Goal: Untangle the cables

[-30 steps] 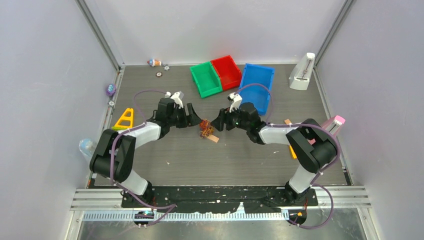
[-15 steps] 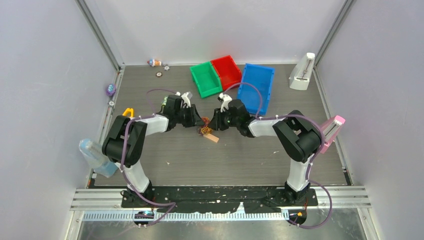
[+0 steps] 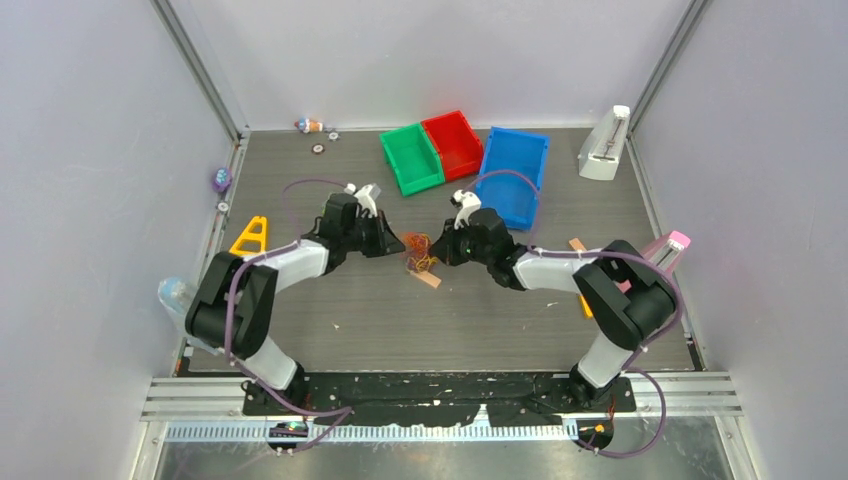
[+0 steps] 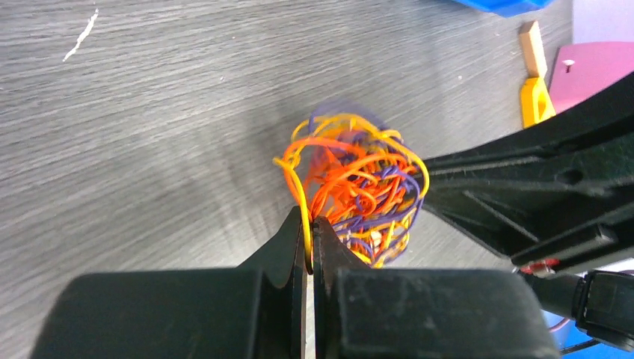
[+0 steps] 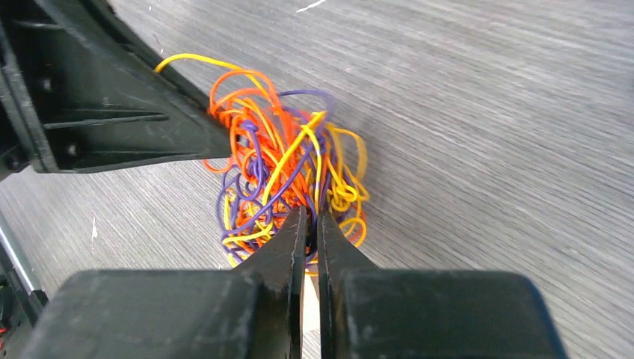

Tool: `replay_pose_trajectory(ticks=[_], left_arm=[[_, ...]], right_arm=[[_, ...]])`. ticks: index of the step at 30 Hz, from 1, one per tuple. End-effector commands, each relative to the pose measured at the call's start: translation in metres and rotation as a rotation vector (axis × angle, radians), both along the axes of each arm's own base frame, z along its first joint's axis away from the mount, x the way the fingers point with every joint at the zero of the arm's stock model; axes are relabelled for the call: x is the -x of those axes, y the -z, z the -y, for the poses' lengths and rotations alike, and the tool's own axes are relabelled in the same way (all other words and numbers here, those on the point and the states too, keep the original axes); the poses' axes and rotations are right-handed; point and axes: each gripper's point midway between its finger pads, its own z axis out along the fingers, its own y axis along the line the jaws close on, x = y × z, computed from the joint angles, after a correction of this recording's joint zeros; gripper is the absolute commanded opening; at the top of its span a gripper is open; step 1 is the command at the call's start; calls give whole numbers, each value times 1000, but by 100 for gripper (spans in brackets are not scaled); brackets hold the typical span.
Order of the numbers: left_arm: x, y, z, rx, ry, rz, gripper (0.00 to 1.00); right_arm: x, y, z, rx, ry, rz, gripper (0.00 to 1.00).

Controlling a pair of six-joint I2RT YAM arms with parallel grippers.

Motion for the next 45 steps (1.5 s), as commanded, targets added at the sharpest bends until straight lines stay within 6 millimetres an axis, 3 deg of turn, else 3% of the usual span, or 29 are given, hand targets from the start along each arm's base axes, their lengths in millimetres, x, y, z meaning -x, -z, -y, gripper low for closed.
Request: replay_pose_trajectory(ticks=[1,8,12,14,15,17,19,22,30,37,40,45], left_arm=[[-12,-33,-14,29,-66,165,0],[-16,-37,-59,99,-263,192,0],[-16,-38,-63,101,-274,200,0],[-16,-38,-58,110,-248,187,0],[-16,-38,-54,119,-229,178,0],[-17,-35,-50,131,-208,160,0],[-18,-31,-46,132,-193,136,0],[-20,-22,-40,133,-168,83,0],[-20,-14,-33,138,-141,40,0],[-18,-11,-28,117,-119,22,0],[-18,-11,-28,109,-118,22,0],[-18,-14,-29,93,-120,39,0]], right_arm=[[-23,-34,29,16,185,143,5],[-33,-45,71,74,399,193,6],[-33,-47,76,83,423,201,14],[-32,-48,74,79,405,208,30],[-31,-49,71,74,389,207,46],[-30,-48,66,69,362,205,64],[-29,-49,61,60,329,207,74],[-26,-47,53,45,286,204,80],[-16,-42,19,-25,118,166,82],[-9,-22,-6,-14,37,95,81],[-15,-8,2,58,94,52,79],[-29,-2,20,140,213,42,76]])
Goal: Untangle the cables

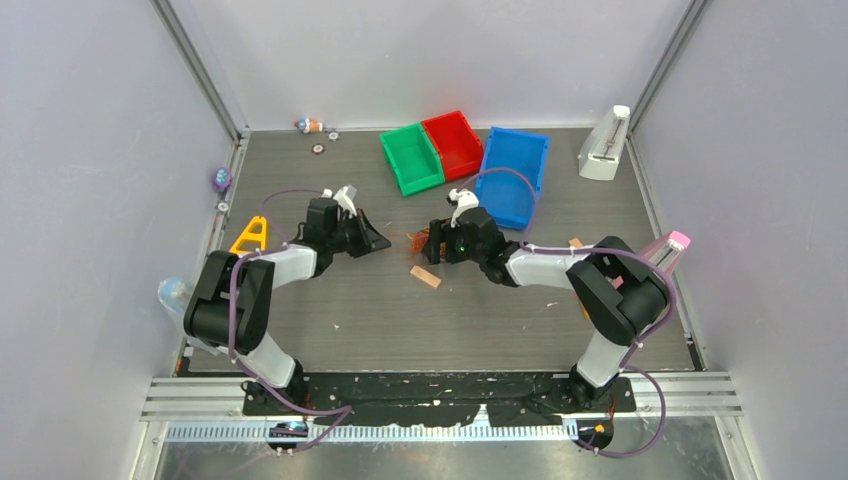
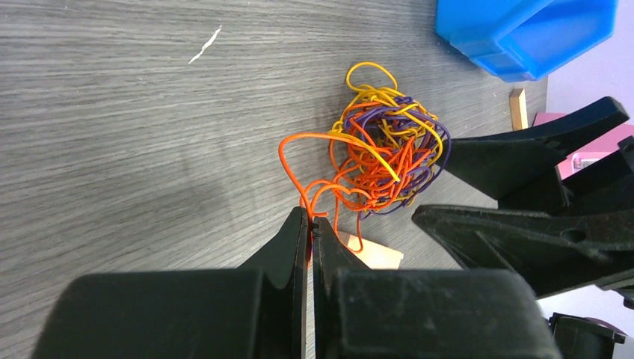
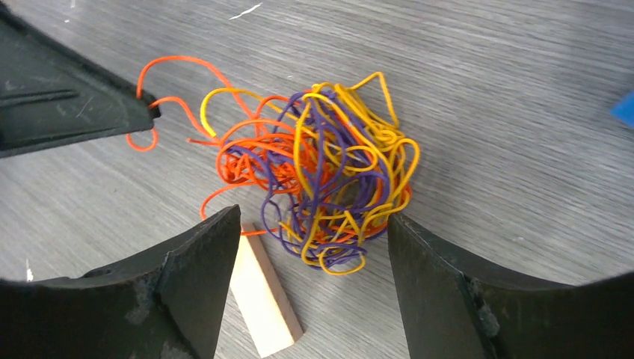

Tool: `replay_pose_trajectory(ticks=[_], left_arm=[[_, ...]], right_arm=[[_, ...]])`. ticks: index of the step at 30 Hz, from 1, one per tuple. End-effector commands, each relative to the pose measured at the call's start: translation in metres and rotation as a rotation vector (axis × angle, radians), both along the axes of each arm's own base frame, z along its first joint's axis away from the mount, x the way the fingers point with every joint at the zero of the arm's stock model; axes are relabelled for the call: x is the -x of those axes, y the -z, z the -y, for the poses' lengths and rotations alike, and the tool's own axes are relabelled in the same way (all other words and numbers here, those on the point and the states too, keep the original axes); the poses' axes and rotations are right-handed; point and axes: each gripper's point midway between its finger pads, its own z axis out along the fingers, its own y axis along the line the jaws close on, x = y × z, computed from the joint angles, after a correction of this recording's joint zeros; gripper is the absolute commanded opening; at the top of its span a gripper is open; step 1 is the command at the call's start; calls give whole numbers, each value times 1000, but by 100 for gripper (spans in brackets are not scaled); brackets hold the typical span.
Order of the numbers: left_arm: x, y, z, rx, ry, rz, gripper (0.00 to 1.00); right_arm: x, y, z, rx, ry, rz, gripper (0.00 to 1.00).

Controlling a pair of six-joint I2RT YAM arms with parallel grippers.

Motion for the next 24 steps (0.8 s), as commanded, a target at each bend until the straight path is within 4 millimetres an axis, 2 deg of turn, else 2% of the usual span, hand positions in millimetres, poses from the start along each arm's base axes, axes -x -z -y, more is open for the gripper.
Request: replay_pose_trajectory(ticks=[1,4,6,8,9,11,13,16,17,21,24], left_arm=[[-5,-14,4,-11,24,52,0],[-4,-15,7,-31,33,54,0],[-3,-17,9,-50,45,67,6],[-1,-23,11,-77,56,92,15],[0,-27,12,-92,63,105,22],[5,-35,11,-131,72,133,39],[10,-40,3,-197,50,167,59],[17,-45,-18,-284,-44,199,93],[19,-48,-25,-291,-82,205,99],[24,-66,-45,-298,-204,231,99],[23,-83,-43,-270,-194,324,100]], right_arm=[[-17,-6,10,44,102,11,76],[-16,-3,6,41,84,-2,68],[-15,-2,2,36,62,-9,62],[-14,-3,-2,26,43,-9,50],[-11,-4,-7,10,13,-16,37],[-9,-7,-12,-5,-12,-10,21],[-4,-11,-20,-36,-60,-4,12],[5,-22,-32,-73,-134,32,6],[8,-28,-38,-92,-166,47,6],[28,-47,-56,-162,-287,118,5],[37,-60,-60,-210,-327,154,5]])
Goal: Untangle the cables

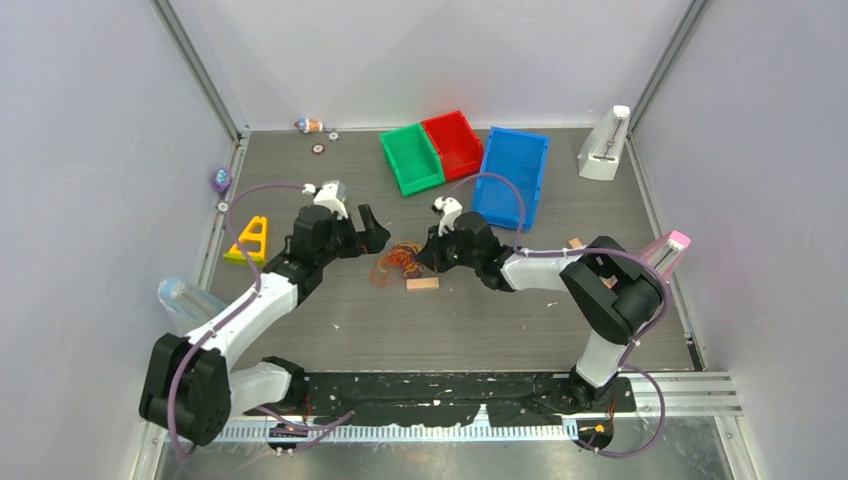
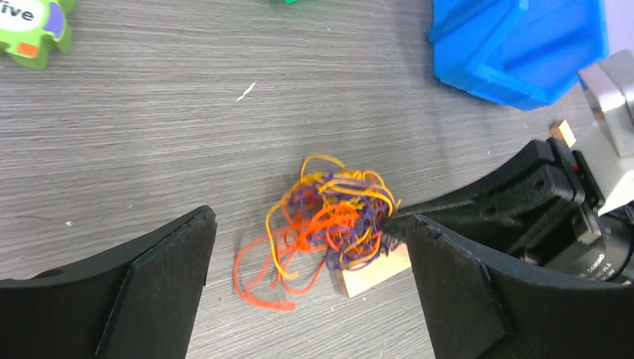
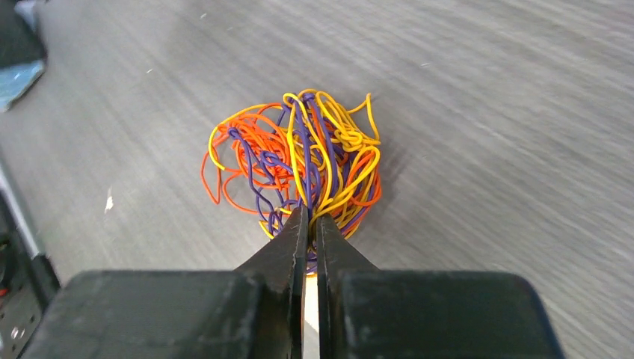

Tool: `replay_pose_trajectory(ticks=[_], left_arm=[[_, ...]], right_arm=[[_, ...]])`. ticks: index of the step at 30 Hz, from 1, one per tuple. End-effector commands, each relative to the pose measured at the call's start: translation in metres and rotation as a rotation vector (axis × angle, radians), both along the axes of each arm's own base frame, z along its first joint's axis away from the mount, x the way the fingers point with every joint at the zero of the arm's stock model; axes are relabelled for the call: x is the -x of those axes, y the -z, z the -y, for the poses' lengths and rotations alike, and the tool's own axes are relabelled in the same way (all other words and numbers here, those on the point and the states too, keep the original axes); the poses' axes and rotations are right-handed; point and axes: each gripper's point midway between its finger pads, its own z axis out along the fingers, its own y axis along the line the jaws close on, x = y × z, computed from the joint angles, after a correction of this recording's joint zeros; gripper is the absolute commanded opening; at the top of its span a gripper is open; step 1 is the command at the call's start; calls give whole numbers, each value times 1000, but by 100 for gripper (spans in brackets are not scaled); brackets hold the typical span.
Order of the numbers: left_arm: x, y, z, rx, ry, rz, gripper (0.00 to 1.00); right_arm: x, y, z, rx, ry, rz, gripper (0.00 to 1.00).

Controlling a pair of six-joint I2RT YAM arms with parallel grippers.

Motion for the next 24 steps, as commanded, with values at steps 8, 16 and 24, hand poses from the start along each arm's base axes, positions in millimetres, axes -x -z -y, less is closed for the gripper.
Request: replay_pose_trajectory(ticks=[8,16,24], left_arm=[[-2,2,10,53,70,181,97],[-6,35,28,-3,154,21,92],[-8,56,48,-34,240,-91,85]], right_arm=[[0,-46,-6,-106,-7,142,61],[-16,-52,39,-32,214,210,73],[-18,-44,32,-25,200,181,72]])
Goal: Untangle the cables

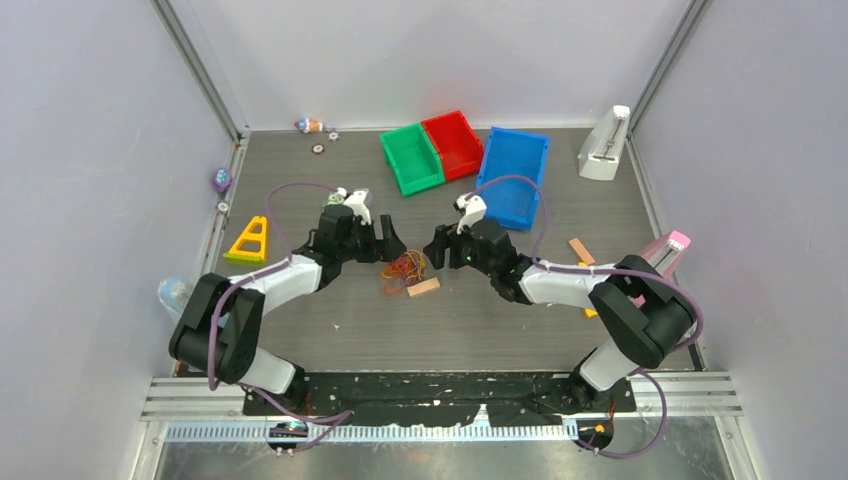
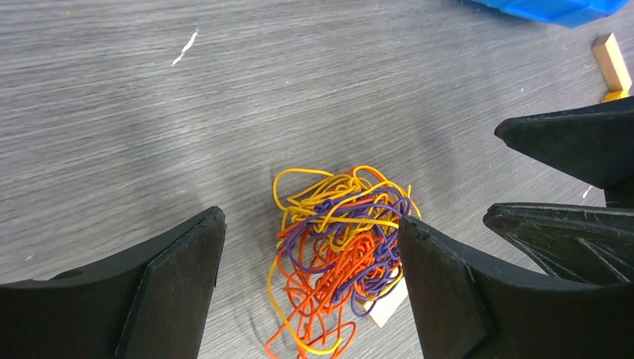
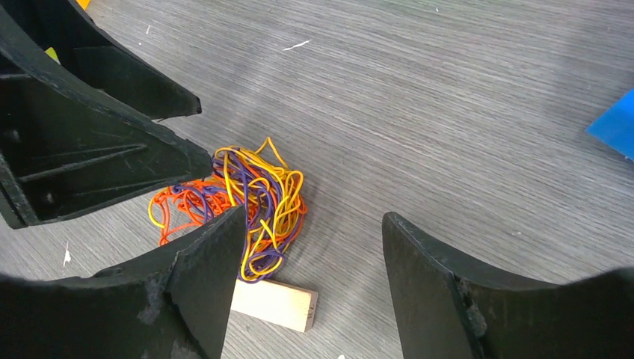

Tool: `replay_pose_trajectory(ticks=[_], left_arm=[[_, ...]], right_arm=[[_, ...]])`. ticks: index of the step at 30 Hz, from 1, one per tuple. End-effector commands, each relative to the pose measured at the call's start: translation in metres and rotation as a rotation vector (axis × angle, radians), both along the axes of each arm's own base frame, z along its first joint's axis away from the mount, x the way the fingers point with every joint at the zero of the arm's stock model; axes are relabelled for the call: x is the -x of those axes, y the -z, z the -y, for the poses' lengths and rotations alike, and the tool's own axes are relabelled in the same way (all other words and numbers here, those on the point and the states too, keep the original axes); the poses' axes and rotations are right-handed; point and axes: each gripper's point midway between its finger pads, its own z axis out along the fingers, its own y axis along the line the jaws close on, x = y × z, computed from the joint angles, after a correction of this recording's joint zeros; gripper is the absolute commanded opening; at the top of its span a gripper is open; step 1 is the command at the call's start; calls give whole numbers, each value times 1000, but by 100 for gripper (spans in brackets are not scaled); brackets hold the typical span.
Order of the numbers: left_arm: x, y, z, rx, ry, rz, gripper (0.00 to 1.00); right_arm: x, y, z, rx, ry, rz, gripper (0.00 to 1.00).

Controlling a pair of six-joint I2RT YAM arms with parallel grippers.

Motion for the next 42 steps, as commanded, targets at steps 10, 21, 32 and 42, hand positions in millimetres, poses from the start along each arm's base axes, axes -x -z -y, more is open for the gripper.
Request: replay_pose_trajectory(ticks=[10,21,32,42], left_arm=[[10,5,14,-71,97,-69,72],[20,1,-6,-90,57,-47,68],[18,34,9,-118,133,-231,2],[3,8,-87,-63,-331,-64,0]], right_arm=[[2,8,-47,-63,-182,-87,61],[-2,29,-57,-31,-195,-174,16],[-5,25,-52,-17,-167,-160,5],[-42,-2,77,160,469,0,5]])
